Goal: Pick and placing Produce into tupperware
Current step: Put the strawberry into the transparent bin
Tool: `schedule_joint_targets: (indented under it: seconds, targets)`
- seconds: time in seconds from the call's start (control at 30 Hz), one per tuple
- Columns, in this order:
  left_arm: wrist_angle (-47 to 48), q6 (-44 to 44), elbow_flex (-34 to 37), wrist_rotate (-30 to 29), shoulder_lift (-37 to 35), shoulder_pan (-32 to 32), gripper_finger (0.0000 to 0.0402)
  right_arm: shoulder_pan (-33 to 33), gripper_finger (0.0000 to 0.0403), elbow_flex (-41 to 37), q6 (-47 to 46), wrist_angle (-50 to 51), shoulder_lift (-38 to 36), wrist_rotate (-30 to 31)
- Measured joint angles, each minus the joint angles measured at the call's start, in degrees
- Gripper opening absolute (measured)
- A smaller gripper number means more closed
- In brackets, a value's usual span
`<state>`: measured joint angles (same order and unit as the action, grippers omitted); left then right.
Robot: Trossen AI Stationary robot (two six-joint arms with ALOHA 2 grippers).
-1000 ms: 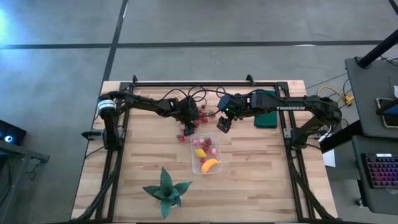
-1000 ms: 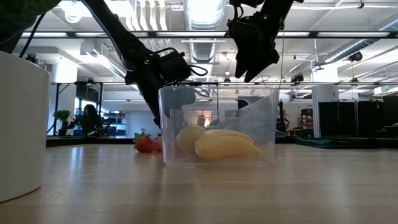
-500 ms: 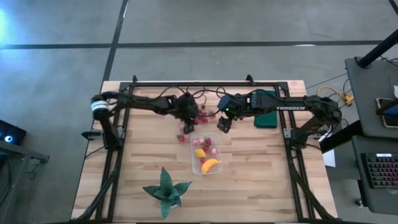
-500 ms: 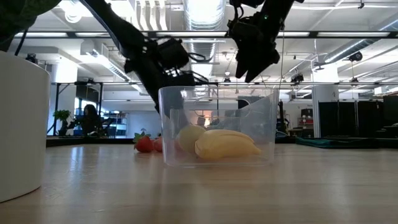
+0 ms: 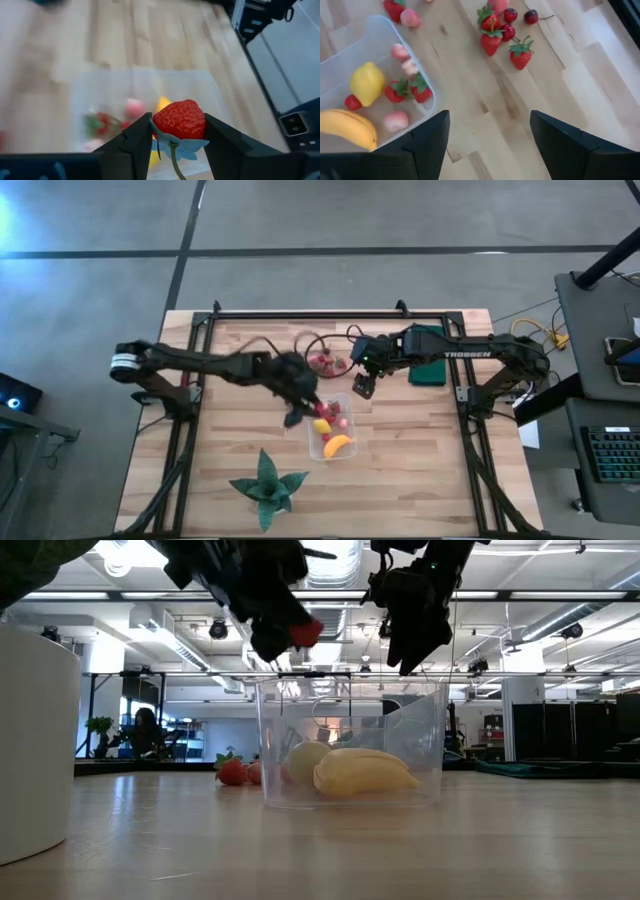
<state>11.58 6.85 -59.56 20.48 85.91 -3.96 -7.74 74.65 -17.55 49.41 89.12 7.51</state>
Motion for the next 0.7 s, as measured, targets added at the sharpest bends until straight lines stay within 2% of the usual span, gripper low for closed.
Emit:
schedule_joint_targets:
  seconds: [0.17,0.37,0.7]
  targets:
    - [0.3,7.2,0.2,-6.9,5.0,4.0,0.0141,0.9,0.0266,0.0,0.1,1.2,0.0,0.0]
    - [-0.3,13.9,-1.3,-13.6,5.7,4.5,0.0154,1.5,0.0271,0.0,0.2,3.3,0.0,-0.2]
    - [0.2,13.9,-1.3,-15.0,3.8,4.7,0.0265,1.3,0.0275,0.0,1.2,2.6,0.0,0.0]
